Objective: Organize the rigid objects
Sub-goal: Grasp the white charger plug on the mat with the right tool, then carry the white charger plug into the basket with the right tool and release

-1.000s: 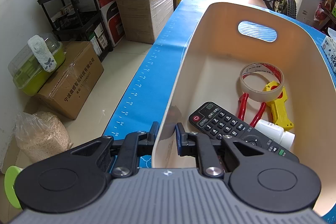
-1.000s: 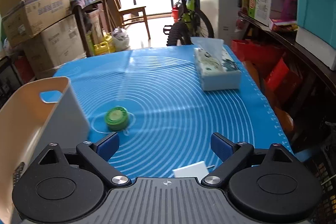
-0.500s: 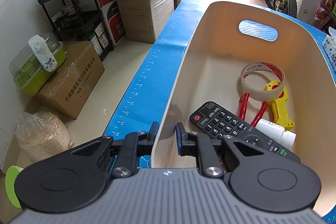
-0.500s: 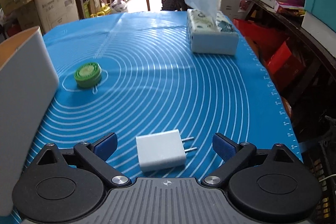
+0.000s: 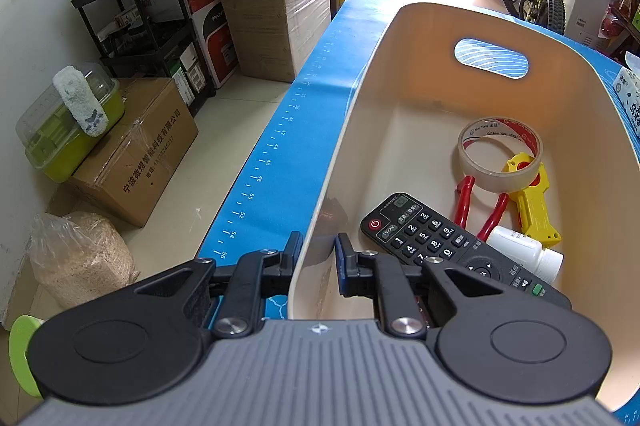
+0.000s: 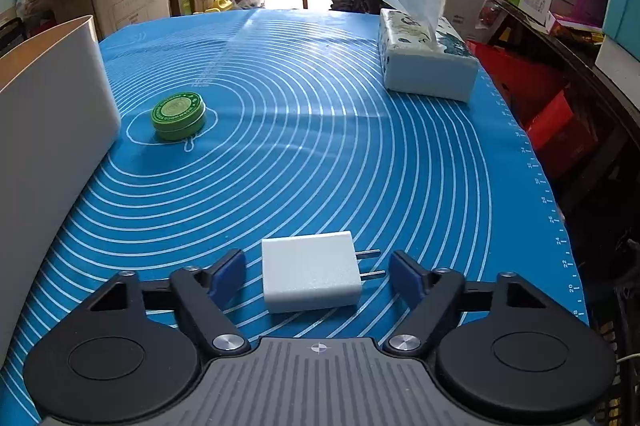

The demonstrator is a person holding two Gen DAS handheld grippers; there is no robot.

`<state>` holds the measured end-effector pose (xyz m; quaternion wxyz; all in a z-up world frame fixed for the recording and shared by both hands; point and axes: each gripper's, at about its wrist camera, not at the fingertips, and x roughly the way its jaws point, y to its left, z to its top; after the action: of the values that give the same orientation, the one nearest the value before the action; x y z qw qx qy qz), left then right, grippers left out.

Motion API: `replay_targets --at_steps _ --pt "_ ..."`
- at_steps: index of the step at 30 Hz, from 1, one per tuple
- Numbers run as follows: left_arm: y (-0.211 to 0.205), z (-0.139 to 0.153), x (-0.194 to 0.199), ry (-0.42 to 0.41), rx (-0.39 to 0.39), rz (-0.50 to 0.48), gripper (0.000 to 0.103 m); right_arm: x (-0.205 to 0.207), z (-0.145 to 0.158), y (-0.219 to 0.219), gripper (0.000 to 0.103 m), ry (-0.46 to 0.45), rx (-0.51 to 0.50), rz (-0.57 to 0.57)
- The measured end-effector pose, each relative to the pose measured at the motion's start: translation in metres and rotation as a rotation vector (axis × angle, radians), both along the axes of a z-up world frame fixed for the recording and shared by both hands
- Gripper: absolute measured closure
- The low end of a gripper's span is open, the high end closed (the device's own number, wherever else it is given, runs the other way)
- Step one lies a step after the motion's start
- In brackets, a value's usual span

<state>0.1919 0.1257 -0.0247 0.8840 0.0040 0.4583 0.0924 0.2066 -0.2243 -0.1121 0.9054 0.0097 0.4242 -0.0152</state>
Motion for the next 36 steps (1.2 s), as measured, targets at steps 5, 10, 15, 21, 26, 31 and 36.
replay_targets --at_steps 5,10,15,21,26,31,36 --pt "0.0 0.0 0.0 0.0 0.0 0.0 0.084 -0.001 0.002 0.002 0.038 -0.002 -0.005 -0.003" --pt "-0.002 0.0 0.001 -0.003 -0.002 0.002 0.084 -0.003 0.008 0.0 0.038 -0.03 -0.021 -0.041" --pt "-0.003 0.001 0.001 -0.006 -0.003 0.002 0.084 -0.008 0.033 0.003 0.038 -0.12 -0.009 -0.074" --pt "-0.003 0.001 0.001 -0.006 -0.002 0.001 0.084 -0.014 0.068 0.028 0.038 -0.231 0.002 -0.027" --pt "-0.004 0.0 0.001 -0.007 -0.003 0.0 0.084 -0.02 0.098 0.055 0.038 -0.316 0.037 0.031" --pt "-0.004 0.0 0.001 -0.008 -0.002 -0.001 0.084 -0.022 0.116 0.091 0.038 -0.349 0.07 0.12" --pt "-0.004 0.0 0.001 -0.008 -0.002 -0.001 0.084 -0.019 0.122 0.133 0.038 -0.328 0.122 0.255"
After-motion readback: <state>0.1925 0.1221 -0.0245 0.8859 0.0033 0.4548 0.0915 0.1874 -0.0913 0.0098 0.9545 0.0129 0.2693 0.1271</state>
